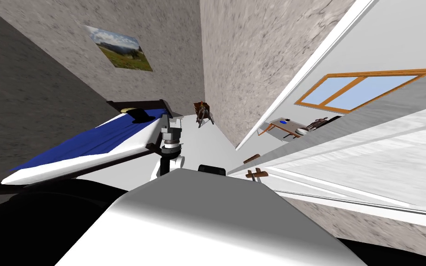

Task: Pull the door open

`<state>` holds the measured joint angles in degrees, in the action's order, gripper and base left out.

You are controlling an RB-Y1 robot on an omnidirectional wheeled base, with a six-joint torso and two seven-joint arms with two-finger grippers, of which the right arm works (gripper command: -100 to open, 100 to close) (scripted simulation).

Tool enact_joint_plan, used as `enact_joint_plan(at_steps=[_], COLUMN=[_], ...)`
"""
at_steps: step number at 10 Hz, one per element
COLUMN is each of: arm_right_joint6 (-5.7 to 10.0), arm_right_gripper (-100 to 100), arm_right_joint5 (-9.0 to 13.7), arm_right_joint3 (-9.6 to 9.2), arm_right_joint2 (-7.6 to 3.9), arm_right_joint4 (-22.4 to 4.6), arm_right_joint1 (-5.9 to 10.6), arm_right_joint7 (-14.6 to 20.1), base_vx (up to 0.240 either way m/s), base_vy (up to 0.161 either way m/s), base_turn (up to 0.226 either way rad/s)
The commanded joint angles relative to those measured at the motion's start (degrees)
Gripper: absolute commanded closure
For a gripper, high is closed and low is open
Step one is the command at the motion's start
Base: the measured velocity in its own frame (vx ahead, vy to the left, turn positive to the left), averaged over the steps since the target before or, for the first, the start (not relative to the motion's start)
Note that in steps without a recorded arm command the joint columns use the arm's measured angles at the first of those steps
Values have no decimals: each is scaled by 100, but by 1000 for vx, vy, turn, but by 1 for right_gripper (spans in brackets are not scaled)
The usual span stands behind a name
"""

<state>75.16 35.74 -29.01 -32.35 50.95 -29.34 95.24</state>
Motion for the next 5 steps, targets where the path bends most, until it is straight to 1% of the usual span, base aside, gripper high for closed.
enact_joint_plan(at_steps=[1,2,3,5], arm_right_joint6=[0,37,54,96], arm_right_gripper=[100,100,100,100], arm_right_joint5=[0,-35,-47,-77], arm_right_joint3=[0,-44,-59,-95], arm_right_joint2=[0,-21,-36,-72], arm_right_joint4=[0,-67,-100,-178], arm_right_joint1=[0,36,59,112], arm_right_joint7=[0,49,75,137], base_vx=[-99,-138,-234,-209], base_vy=[-6,-10,-26,-29], base_turn=[15,115,144,108])
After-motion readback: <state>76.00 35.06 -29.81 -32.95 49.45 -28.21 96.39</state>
